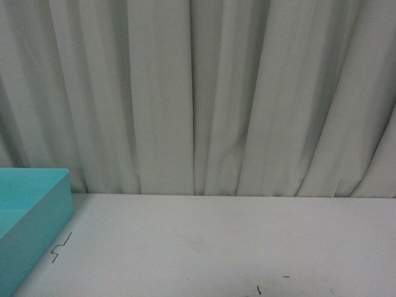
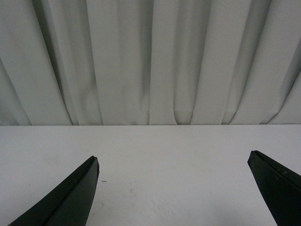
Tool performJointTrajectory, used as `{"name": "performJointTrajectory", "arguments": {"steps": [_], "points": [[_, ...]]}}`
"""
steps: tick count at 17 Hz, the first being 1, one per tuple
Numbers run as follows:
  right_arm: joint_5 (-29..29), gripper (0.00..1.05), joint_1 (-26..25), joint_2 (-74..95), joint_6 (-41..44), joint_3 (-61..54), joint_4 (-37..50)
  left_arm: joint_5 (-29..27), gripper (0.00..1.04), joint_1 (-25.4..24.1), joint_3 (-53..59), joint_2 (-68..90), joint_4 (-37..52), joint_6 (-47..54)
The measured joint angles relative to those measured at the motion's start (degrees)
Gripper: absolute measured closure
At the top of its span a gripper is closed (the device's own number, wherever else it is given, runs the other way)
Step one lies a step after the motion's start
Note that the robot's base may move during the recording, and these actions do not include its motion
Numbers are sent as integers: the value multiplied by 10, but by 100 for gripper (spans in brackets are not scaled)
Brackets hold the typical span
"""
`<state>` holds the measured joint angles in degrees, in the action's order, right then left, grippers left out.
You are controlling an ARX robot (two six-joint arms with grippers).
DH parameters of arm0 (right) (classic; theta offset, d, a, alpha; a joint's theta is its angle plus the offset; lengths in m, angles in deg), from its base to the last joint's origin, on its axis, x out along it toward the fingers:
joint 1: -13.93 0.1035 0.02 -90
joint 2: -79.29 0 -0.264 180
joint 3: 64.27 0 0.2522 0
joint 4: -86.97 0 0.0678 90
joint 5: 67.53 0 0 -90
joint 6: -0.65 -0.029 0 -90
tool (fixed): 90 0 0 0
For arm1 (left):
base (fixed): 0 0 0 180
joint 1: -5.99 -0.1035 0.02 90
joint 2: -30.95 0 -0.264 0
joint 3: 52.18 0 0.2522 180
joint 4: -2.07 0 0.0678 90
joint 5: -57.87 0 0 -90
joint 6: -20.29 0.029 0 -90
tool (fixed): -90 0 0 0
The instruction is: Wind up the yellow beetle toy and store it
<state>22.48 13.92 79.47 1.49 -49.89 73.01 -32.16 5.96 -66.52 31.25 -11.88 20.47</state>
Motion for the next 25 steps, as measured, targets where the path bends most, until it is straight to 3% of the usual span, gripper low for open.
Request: {"name": "performJointTrajectory", "arguments": {"steps": [25], "points": [[0,7,0,0,0,0,0,0,7,0,0,0,1,0]]}}
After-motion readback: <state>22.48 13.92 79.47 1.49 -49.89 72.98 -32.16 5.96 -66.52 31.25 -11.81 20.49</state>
